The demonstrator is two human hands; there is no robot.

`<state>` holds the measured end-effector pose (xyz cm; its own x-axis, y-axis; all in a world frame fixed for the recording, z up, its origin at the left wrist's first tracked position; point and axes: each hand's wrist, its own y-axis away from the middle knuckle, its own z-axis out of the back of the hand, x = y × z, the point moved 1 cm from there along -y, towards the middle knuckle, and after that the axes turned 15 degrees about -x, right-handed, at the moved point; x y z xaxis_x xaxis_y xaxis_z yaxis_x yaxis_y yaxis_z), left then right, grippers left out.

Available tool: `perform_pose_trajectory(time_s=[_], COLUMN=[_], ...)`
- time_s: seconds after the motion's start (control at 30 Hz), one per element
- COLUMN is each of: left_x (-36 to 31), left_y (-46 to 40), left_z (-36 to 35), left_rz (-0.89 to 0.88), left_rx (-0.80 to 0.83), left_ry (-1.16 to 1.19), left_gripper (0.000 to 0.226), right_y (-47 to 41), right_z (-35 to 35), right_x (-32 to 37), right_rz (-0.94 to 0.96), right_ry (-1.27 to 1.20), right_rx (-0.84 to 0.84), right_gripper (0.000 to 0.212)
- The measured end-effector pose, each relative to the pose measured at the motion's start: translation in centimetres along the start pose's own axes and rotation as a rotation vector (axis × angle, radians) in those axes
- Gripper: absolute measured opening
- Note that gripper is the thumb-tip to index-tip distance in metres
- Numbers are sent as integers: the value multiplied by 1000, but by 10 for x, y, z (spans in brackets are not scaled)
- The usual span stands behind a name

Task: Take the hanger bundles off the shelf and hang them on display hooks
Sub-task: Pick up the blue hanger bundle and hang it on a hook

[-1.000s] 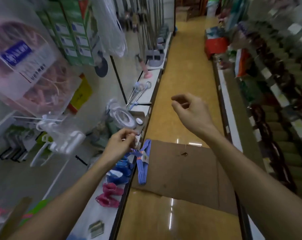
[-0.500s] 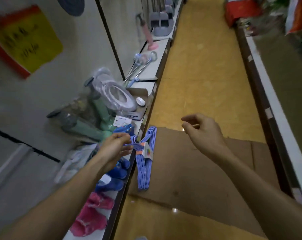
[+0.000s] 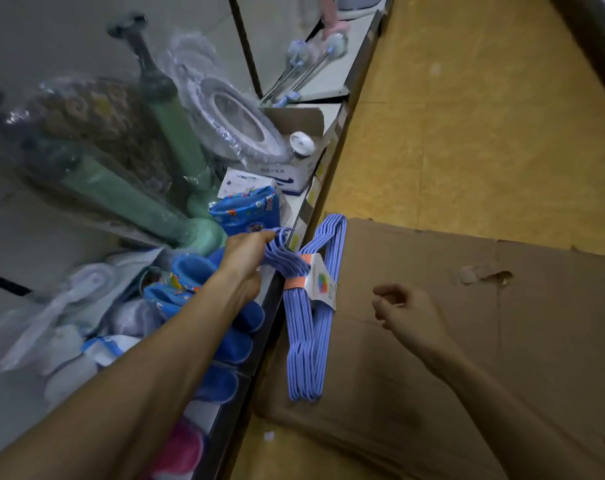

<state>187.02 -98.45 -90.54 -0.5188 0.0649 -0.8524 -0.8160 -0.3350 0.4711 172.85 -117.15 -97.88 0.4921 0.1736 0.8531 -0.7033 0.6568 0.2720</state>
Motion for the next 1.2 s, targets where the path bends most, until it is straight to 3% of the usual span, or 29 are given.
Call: perform_pose_trajectory(time_s=[0.1, 0.17, 0.4, 0.57, 0.7, 0.87, 0.97, 1.07, 1.2], left_x=[14, 24, 30, 33, 29, 34, 37, 29, 10], left_y=[-35, -63, -80, -88, -82, -81, -65, -37, 14], left_z=[-7, -13, -28, -30, -30, -33, -42, -51, -54], left_rz=[-26, 4, 14, 16, 37, 46, 45, 52, 87], left_rx=[-35, -69, -157, -160, -143, -44, 72, 176, 272], left_ry=[37, 91, 246, 266, 288, 300, 328, 428, 507], left_gripper=[77, 90, 65, 66, 61, 60, 53, 60, 59], right_y=[-11, -15, -25, -18, -14, -13, -15, -10, 7], right_z=[-45, -71, -152, -191, -196, -183, -165, -138, -91], right_x=[-36, -52, -83, -84, -80, -78, -76, -67, -48], right_rz=[-100, -216, -285, -294, -388, -272, -188, -145, -97], right_ry=[-63, -183, -215, -344, -546, -465, -416, -344, -215], right_rx=[82, 150, 299, 374, 362, 211, 75, -43, -144], right_gripper=[17, 23, 47, 24, 32, 47, 39, 31, 37])
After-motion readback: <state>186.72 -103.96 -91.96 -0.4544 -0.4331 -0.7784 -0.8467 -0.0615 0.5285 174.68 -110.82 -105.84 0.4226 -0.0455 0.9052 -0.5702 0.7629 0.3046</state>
